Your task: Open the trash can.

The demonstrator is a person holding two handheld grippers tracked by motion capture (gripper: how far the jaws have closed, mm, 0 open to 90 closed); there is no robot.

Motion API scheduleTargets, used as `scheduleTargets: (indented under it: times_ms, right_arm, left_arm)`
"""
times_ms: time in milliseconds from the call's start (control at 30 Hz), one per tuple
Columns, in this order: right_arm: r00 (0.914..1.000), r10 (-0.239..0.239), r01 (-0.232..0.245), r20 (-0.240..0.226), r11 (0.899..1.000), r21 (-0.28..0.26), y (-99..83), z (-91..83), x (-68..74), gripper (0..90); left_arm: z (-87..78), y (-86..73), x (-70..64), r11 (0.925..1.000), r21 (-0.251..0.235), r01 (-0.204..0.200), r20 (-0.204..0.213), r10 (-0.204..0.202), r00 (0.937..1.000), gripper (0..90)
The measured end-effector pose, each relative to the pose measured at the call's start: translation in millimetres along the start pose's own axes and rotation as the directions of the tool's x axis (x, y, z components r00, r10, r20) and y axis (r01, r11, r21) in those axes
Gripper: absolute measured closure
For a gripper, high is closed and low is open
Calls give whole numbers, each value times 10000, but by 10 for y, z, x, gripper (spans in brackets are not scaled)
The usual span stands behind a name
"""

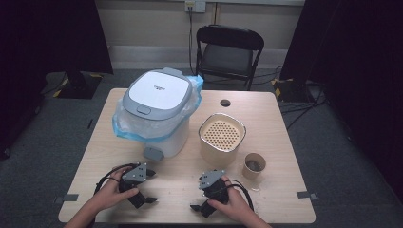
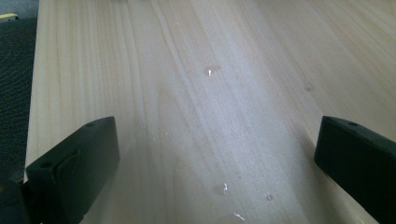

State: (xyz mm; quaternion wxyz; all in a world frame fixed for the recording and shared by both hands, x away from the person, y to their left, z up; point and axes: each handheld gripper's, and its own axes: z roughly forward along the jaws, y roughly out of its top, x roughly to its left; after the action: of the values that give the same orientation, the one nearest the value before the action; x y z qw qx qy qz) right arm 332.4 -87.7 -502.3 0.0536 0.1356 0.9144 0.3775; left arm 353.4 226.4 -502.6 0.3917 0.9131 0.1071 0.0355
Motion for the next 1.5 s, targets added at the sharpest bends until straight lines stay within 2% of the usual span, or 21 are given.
scheduleTargets:
  times_ms: [433,467,533,567,600,633,667,700,733,767,800,867,900,967,1033,1100,1267,1500]
  right_arm:
    - [10000,-35,35,26,10000,10,2,2,-3,0]
    - [10000,-32,32,24,10000,8,3,3,-4,0]
    - [10000,-56,56,11,10000,0,5,5,-8,0]
    - [10000,-90,90,1,10000,-12,5,7,-12,0]
    - [10000,-98,98,-6,10000,-14,6,8,-14,0]
    - [10000,-99,99,-6,10000,-13,6,7,-14,0]
    - [10000,-99,99,-6,10000,-13,6,7,-14,0]
    - [10000,-98,98,-7,10000,-14,6,8,-14,0]
    - [10000,-99,99,-7,9999,-14,6,8,-15,0]
    - [9999,-105,105,-10,9999,-11,6,8,-15,0]
    - [9999,-105,105,-10,9999,-11,6,8,-15,0]
    - [9999,-109,109,-10,9999,-11,6,8,-16,0]
    - [9999,-111,111,-10,9999,-11,6,8,-16,0]
    - [9999,-103,103,-21,9999,-13,6,8,-15,0]
    - [10000,-80,80,25,10000,-18,10,13,-22,0]
    - [10000,-54,54,24,10000,-7,11,12,-21,0]
    - [10000,-55,55,19,10000,-5,12,14,-24,0]
    - [10000,-49,49,38,10000,10,16,15,-28,0]
  left_arm:
    - [10,6,-18,9996,56,272,-234,-271,9994,0]
    - [13,3,-22,9995,-15,303,-224,-304,9993,0]
    - [-19,15,-17,9987,130,486,81,-487,9988,5]
    - [-42,28,-17,9981,145,591,220,-594,9980,39]
    - [-70,42,-9,9976,-22,692,228,-691,9973,131]
    - [-117,82,4,9948,-4,1023,201,-1022,9946,237]
    - [-117,82,4,9948,-4,1023,201,-1022,9946,148]
    - [-139,109,6,9922,-94,1242,199,-1240,9921,148]
    - [-184,141,23,9915,-159,1292,248,-1288,9914,125]
    - [-232,187,29,9882,-383,1483,209,-1475,9888,201]
    - [-232,187,29,9882,-383,1483,209,-1475,9888,166]
    - [-290,240,52,9793,-465,1972,-2,-1974,9803,148]
    - [-316,263,59,9710,-629,2305,-103,-2315,9728,176]
    - [-389,295,93,9647,-701,2537,-118,-2551,9668,154]
    - [-494,318,116,9623,-752,2615,-288,-2642,9640,163]
    - [-527,324,122,9611,-724,2664,-330,-2692,9625,164]
    - [-687,380,141,9537,-557,2957,-568,-2987,9526,168]
    - [-866,499,159,9538,-458,2968,-741,-2996,9512,222]
